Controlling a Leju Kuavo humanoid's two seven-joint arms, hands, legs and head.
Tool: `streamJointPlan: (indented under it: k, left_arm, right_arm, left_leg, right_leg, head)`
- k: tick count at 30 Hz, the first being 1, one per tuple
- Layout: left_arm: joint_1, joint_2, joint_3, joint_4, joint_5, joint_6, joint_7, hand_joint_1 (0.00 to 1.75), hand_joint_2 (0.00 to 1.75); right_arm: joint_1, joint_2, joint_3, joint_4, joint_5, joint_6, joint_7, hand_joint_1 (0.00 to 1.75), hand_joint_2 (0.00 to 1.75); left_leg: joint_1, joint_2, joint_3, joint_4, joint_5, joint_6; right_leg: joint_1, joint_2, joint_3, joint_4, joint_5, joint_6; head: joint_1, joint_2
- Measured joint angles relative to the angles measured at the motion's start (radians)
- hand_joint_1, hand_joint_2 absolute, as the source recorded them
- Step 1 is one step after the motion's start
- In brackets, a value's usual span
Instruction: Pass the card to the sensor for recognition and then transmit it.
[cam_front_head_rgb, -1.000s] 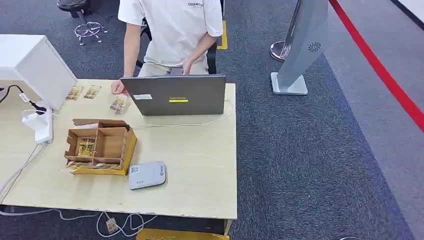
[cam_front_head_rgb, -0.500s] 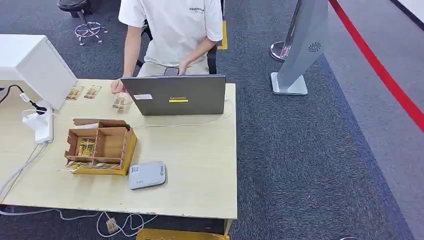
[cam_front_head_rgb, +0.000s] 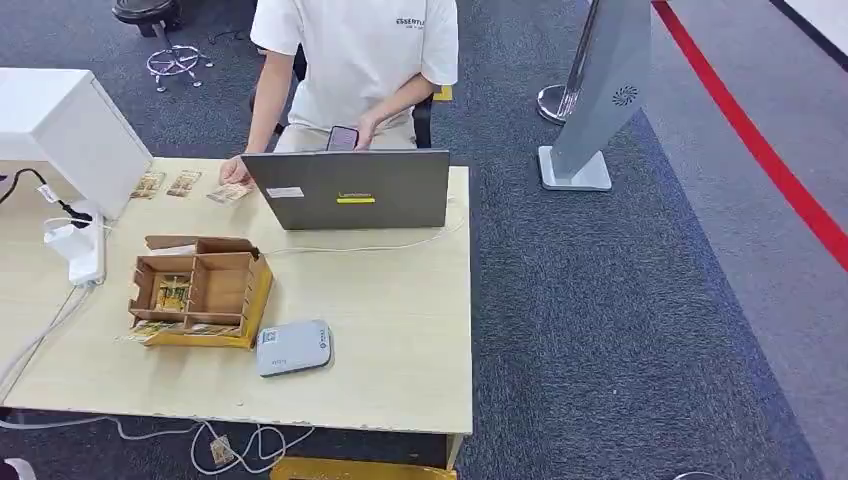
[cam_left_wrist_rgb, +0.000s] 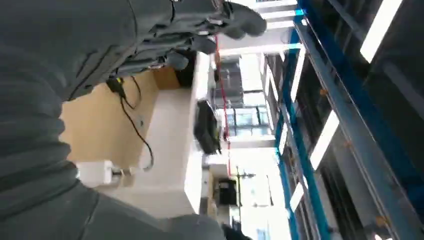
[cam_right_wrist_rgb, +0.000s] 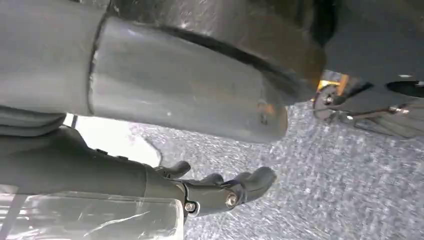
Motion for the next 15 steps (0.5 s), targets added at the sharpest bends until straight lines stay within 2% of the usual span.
streamJointPlan:
  k: [5,7,8,10,11,13,15]
  left_arm:
    - [0.029,0.029,-0.102,-0.052,0.014,0.003,-0.022,0.00,1.75]
    - [0.010,0.037,-0.143,-0.062,-0.136,0.072,-0.036,0.00,1.75]
    - [-0.030,0.050,-0.191,-0.060,-0.292,0.138,0.001,0.00,1.75]
    - [-0.148,0.120,-0.354,-0.010,-0.700,0.273,0.171,0.00,1.75]
    - [-0.221,0.165,-0.440,0.050,-1.010,0.323,0.278,0.00,1.75]
    - [-0.382,0.234,-0.591,0.197,-1.428,0.334,0.401,0.00,1.75]
    - [-0.505,0.285,-0.718,0.337,-1.675,0.336,0.481,0.00,1.75]
  right_arm:
    - [0.002,0.000,0.009,0.006,0.002,0.000,0.001,0.00,0.00]
    - [0.002,0.000,0.015,0.007,0.020,0.010,0.001,0.00,0.00]
    - [0.002,0.000,0.019,0.008,0.028,0.020,-0.004,0.00,0.00]
    - [-0.006,0.000,0.030,0.009,0.041,0.036,-0.017,0.00,0.00]
    - [-0.012,0.000,0.036,0.010,0.046,0.042,-0.023,0.00,0.00]
    - [-0.020,0.001,0.043,0.012,0.050,0.051,-0.024,0.00,0.00]
    - [-0.023,0.001,0.045,0.014,0.049,0.052,-0.024,0.00,0.00]
  left_leg:
    - [0.000,0.000,0.000,0.000,0.000,0.000]
    - [0.001,0.000,0.000,0.001,0.001,0.000]
    - [0.002,-0.002,-0.002,0.002,0.003,0.002]
    - [0.003,-0.009,-0.007,0.001,0.009,0.000]
    - [0.003,-0.009,-0.008,0.000,0.011,-0.001]
    - [0.003,-0.009,-0.010,-0.001,0.016,-0.002]
    - [0.003,-0.004,-0.011,-0.002,0.017,-0.003]
  right_leg:
    - [0.000,0.000,-0.002,0.000,0.000,0.000]
    - [0.000,-0.001,-0.005,-0.001,0.000,0.000]
    - [0.000,-0.003,-0.006,-0.001,0.000,0.001]
    - [0.000,-0.009,-0.008,-0.001,0.004,-0.001]
    - [0.001,-0.010,-0.009,0.000,0.006,-0.001]
    - [0.002,-0.009,-0.011,0.000,0.010,0.000]
    - [0.002,-0.003,-0.013,0.001,0.014,-0.002]
  head:
    - [0.000,0.000]
    - [-0.001,0.000]
    - [-0.002,0.000]
    - [0.001,0.000]
    - [0.001,0.000]
    - [-0.001,0.000]
    - [0.002,0.000]
